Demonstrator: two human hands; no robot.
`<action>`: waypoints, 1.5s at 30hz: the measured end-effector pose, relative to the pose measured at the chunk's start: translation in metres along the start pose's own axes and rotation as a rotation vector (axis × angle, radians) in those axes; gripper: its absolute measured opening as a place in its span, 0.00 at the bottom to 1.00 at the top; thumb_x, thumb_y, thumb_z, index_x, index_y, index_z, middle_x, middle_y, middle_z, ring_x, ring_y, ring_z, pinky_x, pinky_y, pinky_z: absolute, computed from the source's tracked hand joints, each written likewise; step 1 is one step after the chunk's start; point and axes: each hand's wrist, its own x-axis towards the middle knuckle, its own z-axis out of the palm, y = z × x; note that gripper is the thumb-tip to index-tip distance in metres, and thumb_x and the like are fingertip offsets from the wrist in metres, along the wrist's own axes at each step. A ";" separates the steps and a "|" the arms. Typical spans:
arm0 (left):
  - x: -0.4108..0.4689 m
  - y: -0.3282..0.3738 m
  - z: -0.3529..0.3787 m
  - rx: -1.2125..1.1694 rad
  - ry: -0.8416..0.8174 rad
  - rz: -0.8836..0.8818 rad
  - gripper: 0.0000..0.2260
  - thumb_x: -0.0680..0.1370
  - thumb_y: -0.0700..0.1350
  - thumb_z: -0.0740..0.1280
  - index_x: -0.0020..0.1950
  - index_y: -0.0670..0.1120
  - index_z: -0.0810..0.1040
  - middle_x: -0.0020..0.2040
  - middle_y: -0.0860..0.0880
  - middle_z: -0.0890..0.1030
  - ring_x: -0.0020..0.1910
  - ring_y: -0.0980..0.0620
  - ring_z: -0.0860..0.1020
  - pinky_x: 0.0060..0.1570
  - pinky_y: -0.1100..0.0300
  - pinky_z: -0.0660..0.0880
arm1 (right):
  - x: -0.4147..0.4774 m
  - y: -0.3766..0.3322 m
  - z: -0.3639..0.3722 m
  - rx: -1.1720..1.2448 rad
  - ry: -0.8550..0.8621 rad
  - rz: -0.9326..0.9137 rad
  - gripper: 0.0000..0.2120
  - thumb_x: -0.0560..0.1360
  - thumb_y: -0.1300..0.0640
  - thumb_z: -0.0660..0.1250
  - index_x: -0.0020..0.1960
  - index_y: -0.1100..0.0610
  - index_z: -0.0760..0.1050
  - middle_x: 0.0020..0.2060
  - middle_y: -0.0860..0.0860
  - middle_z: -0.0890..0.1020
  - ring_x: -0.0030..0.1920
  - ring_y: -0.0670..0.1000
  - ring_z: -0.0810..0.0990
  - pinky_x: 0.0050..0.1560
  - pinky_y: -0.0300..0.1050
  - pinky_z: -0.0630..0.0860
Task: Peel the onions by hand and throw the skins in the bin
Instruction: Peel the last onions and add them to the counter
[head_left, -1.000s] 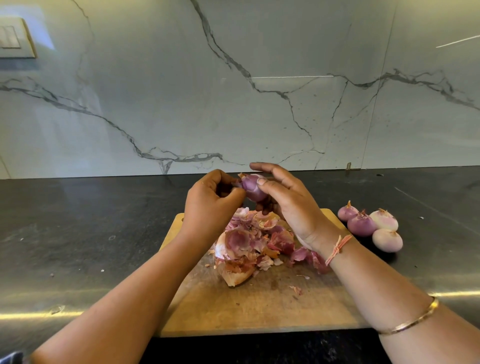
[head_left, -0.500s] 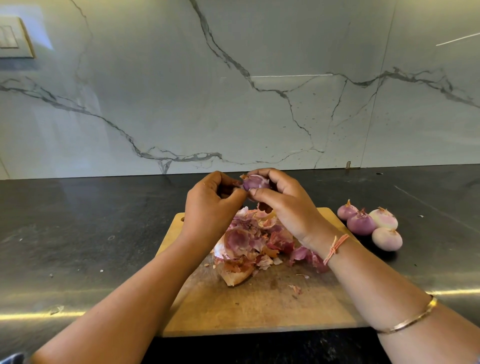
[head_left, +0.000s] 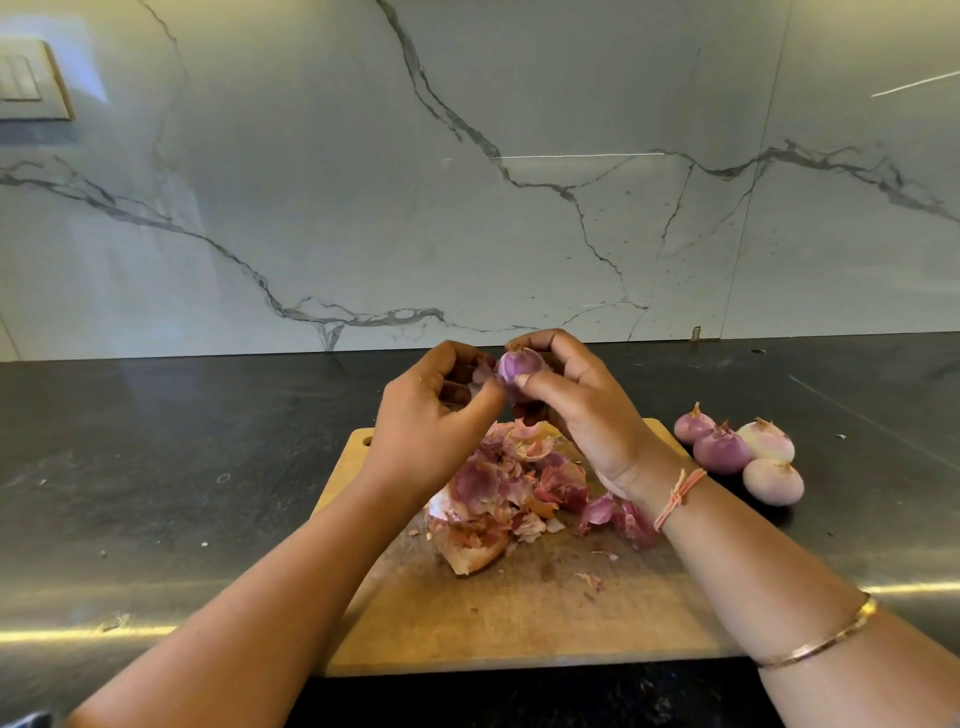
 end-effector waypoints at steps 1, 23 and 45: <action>-0.001 0.000 0.000 -0.008 -0.013 0.003 0.02 0.74 0.44 0.69 0.46 0.48 0.79 0.36 0.53 0.82 0.35 0.56 0.79 0.37 0.60 0.77 | -0.001 0.001 0.000 -0.018 -0.013 -0.011 0.11 0.69 0.53 0.65 0.51 0.53 0.75 0.45 0.50 0.81 0.48 0.47 0.80 0.48 0.42 0.78; 0.007 -0.006 -0.004 0.163 0.046 0.042 0.06 0.72 0.38 0.69 0.38 0.49 0.78 0.32 0.48 0.81 0.28 0.53 0.75 0.30 0.63 0.72 | -0.003 0.001 -0.002 -0.088 -0.097 0.020 0.13 0.69 0.56 0.66 0.54 0.54 0.75 0.48 0.49 0.82 0.51 0.48 0.81 0.53 0.40 0.77; 0.000 0.000 -0.003 0.112 -0.029 0.042 0.04 0.74 0.49 0.69 0.45 0.50 0.81 0.35 0.54 0.83 0.35 0.59 0.81 0.36 0.63 0.78 | -0.001 0.001 -0.001 0.039 -0.043 0.067 0.12 0.68 0.57 0.62 0.49 0.55 0.80 0.44 0.58 0.82 0.47 0.54 0.80 0.51 0.50 0.74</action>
